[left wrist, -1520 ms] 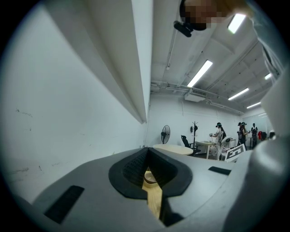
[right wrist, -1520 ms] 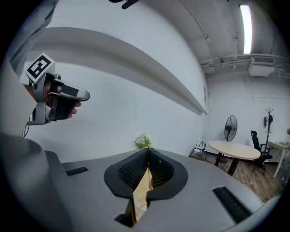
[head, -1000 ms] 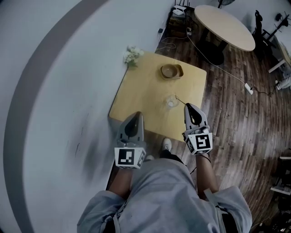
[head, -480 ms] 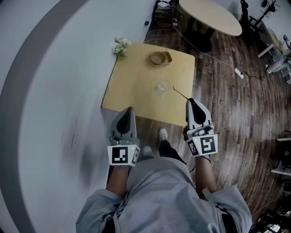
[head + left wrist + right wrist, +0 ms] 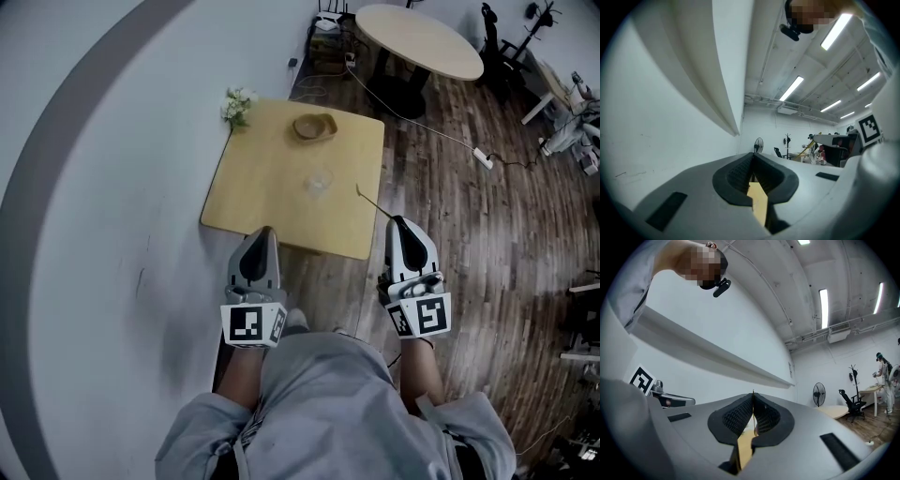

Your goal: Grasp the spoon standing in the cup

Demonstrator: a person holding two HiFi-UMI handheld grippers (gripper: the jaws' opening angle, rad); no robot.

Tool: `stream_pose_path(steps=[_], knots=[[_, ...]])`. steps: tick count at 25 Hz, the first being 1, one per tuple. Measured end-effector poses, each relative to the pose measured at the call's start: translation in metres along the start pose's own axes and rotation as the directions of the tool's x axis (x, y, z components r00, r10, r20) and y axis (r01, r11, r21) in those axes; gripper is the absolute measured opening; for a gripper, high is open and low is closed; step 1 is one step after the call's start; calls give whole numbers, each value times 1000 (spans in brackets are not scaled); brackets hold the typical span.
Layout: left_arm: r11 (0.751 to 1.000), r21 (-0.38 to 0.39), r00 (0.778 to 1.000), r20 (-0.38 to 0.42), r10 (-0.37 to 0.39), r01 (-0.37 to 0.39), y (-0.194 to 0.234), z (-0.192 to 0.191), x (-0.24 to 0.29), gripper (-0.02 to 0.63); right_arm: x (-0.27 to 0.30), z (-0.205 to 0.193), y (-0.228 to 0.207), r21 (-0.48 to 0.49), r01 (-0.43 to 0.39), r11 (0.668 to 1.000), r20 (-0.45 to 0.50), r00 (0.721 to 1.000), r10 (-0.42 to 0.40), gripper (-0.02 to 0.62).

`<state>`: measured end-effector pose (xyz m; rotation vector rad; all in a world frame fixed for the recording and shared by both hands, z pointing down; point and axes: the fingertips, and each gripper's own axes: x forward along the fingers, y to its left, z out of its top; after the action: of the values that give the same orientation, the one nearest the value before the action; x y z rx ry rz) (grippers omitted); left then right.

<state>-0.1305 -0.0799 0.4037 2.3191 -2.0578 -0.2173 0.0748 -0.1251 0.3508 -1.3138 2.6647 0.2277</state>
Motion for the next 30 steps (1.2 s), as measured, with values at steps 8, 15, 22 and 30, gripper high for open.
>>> stream_pose_path(steps=[8,15,22,30], knots=[[1000,5,1000,15,11,-11,-56,13,-23,2,-54,28,-20,11,-12,1000,33,999,12,2],[999,42,1000,23,11,-12,-82,20,-39,2,-88,32,-30,18,2,1000,41,999,-3,2],[998,59,1000,21,13,-14,-96,25,-57,2,-109,32,-32,28,14,1000,35,999,-15,2],[998,67,1000,20,5,-6,-103,26,-71,2,-115,31,-30,18,36,999,31,999,-36,0]])
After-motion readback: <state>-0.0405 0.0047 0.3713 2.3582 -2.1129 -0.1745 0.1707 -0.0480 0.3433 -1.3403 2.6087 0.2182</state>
